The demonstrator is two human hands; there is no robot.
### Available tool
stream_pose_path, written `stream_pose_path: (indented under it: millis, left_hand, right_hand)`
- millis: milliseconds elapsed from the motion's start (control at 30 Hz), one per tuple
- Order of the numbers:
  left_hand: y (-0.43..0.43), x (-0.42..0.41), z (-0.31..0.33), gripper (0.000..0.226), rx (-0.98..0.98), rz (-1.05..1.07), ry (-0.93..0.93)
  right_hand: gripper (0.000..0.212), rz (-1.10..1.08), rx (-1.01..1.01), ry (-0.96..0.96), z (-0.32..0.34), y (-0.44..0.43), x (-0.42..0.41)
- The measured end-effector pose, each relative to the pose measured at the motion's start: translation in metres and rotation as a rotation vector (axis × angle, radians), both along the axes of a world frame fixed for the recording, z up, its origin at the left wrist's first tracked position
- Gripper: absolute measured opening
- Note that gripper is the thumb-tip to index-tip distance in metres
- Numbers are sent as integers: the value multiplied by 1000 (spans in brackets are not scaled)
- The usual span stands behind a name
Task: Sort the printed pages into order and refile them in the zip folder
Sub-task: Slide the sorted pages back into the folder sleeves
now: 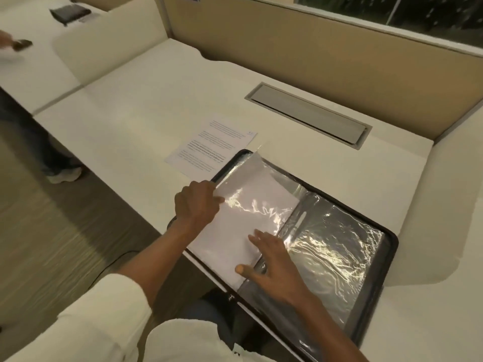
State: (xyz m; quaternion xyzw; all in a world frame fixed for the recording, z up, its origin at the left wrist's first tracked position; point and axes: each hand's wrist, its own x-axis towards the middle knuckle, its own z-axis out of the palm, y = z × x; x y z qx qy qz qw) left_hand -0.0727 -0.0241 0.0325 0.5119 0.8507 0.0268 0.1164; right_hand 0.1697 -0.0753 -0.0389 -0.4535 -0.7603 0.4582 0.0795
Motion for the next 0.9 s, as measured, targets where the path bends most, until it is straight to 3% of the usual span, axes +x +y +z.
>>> stream_pose_path:
  millis: [100,200,433,733,900]
  left_hand:
    - [-1,-13,-24,31,-2,71,-9]
    - [0,-22,-40,34,-22,132,-63]
    - [21,-44,-49,58,-189,150,-49]
    - [62,-85,-55,56,-415,-157,13]
    - [95,-125,-54,44,-363,-168,-31]
  right_hand:
    - [101,56,99,-159,-14,0,-7]
    - [79,43,201,-238,-23,0,-13]
    - [43,-141,380,-166,-36,12,-25]
    - [22,-319,283,-282,-33,45,-55]
    - [18,-392,165,-347,-22,79,-86]
